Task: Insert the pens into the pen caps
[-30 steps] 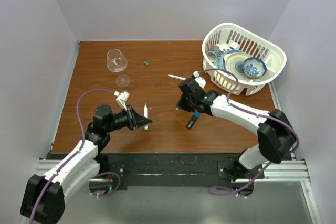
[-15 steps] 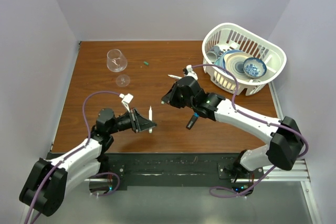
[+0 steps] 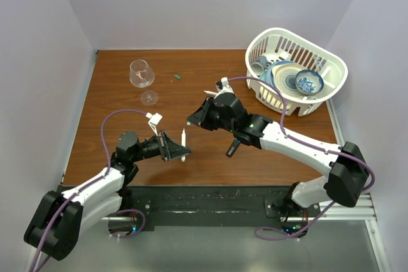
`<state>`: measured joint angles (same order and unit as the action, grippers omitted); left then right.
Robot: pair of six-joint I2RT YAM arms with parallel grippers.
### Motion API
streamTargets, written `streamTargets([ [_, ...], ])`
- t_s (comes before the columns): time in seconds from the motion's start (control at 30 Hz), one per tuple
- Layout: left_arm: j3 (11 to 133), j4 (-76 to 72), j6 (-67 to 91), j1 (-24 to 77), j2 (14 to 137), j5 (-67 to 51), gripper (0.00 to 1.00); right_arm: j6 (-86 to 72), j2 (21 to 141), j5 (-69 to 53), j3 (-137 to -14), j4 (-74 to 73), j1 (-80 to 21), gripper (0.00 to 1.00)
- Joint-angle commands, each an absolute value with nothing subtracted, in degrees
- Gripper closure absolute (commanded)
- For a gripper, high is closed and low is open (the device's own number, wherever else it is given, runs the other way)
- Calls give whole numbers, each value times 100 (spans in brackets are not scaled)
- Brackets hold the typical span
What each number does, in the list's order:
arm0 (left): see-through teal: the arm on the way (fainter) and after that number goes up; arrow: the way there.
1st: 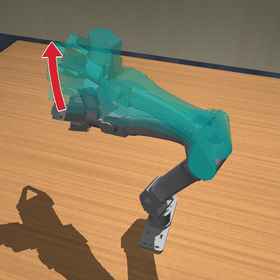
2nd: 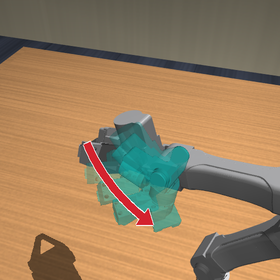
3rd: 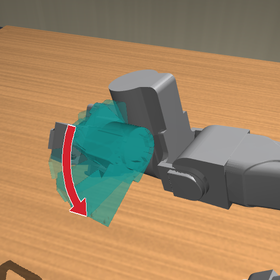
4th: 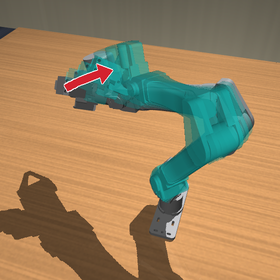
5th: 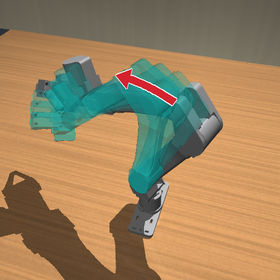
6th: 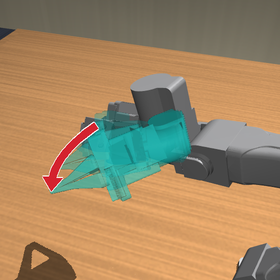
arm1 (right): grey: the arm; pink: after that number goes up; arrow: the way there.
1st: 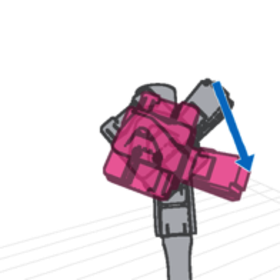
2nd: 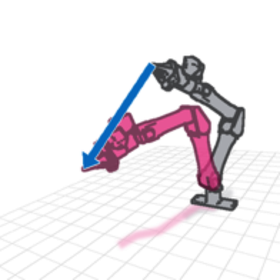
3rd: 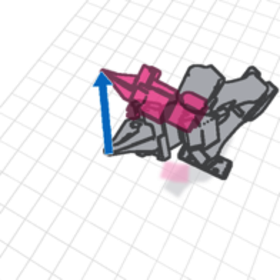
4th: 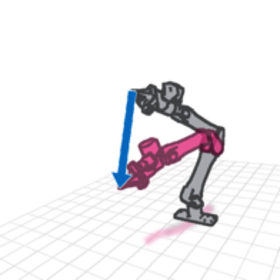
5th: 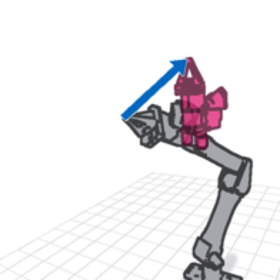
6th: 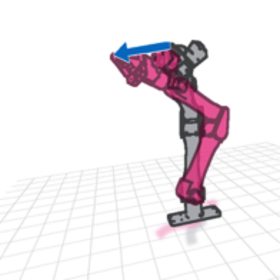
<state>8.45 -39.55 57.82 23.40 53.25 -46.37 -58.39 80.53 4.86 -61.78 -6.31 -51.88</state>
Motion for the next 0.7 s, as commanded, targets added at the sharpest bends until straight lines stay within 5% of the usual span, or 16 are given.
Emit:
streamTargets([
  [0.0, 826, -4368, 5809, 2373, 5318, -4808, 100, -5713, 7972, 343, -6267, -211, -5256, 100],
  [0.67, 870, -4403, 5827, 2373, 5194, -4922, 100, -5555, 8130, 211, -6293, -211, -5370, 100],
])
